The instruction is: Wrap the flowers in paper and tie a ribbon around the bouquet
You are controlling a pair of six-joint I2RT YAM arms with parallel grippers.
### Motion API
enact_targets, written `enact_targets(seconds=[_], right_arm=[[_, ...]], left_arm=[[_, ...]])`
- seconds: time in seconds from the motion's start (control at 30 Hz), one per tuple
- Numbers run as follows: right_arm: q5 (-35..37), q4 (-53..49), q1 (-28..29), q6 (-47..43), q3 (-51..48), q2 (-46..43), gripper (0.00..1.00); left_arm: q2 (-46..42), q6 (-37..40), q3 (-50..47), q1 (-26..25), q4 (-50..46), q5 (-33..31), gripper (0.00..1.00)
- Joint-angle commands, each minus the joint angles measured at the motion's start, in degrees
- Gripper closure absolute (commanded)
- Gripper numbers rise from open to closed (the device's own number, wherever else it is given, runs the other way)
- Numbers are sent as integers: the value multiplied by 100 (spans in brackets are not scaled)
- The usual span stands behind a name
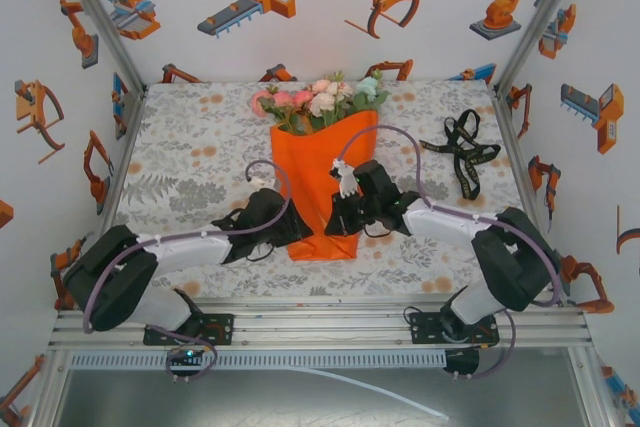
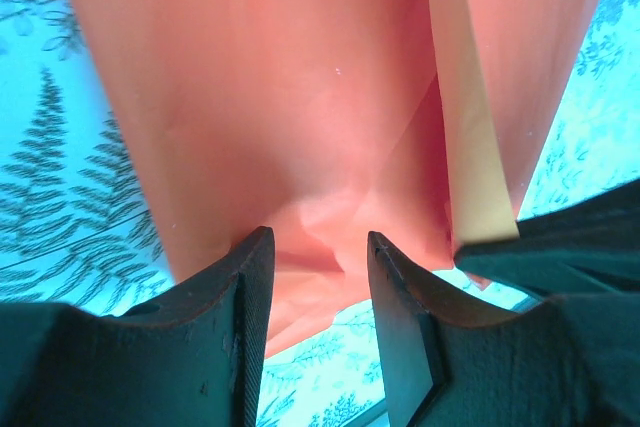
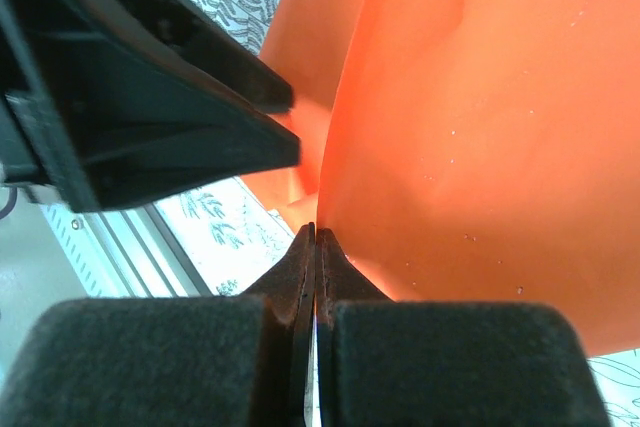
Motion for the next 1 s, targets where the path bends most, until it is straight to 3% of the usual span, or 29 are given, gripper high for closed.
enact_targets(seconds=[0.0,0.1,0.17,0.47,0.77,0.97], right_arm=[[133,242,-22,125,-68,36,100],[133,271,-14,225,-26,53,100],[97,324,-18,387,26,101,100],[-123,656,-14,968,163,250,100],[6,1289,-13,2811,597,698,100],[324,1075,13,2978,902,953,100]], left_arm=[[-524,-69,-165,162,-178,-165,56],[-815,55,17,242,-1202,-785,55],[-707,225,157,307,-1517,-847,54],[382,291,316,324,-645,-72,54],[876,125,376,288,-518,80,56],[954,120,398,283,-512,75,57]])
